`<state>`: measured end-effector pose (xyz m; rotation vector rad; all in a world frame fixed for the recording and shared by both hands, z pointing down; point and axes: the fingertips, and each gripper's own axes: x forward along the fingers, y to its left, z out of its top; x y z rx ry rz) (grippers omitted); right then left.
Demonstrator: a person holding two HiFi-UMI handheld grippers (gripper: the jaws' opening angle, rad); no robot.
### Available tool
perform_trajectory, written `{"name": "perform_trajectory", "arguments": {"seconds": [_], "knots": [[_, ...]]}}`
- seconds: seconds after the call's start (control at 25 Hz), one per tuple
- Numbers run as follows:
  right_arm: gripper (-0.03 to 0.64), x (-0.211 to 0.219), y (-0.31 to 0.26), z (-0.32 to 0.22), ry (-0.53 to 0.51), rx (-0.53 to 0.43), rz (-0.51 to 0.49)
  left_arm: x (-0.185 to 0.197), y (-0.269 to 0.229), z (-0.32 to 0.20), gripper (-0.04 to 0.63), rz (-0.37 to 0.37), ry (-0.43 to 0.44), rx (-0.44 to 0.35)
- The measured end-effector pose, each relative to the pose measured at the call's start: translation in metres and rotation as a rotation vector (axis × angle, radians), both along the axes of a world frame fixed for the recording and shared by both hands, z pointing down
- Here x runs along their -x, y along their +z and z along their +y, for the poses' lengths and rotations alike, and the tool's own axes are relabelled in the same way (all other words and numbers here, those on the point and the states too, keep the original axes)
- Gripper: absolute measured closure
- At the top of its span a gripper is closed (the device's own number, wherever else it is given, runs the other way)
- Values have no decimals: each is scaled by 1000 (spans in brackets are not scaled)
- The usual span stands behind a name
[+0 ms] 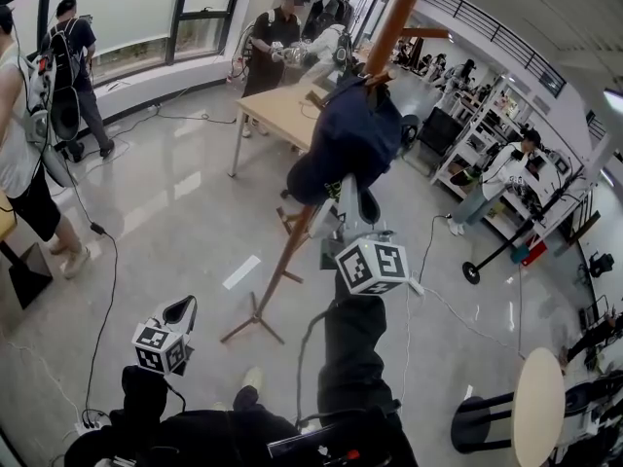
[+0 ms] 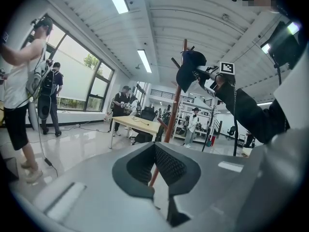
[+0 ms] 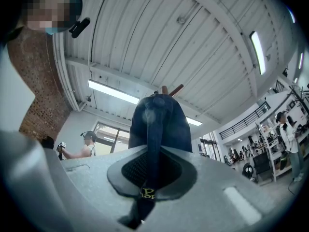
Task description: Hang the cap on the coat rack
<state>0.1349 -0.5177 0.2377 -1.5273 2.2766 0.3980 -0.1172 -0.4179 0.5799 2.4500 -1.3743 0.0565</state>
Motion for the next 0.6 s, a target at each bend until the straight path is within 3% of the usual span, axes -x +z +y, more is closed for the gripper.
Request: {"name": "perform_trajectory", "arguments": {"seconds": [0.6], "knots": [[607,-2,10,-13,0,21,-6,5,11,0,595,-6,-20,20]]}}
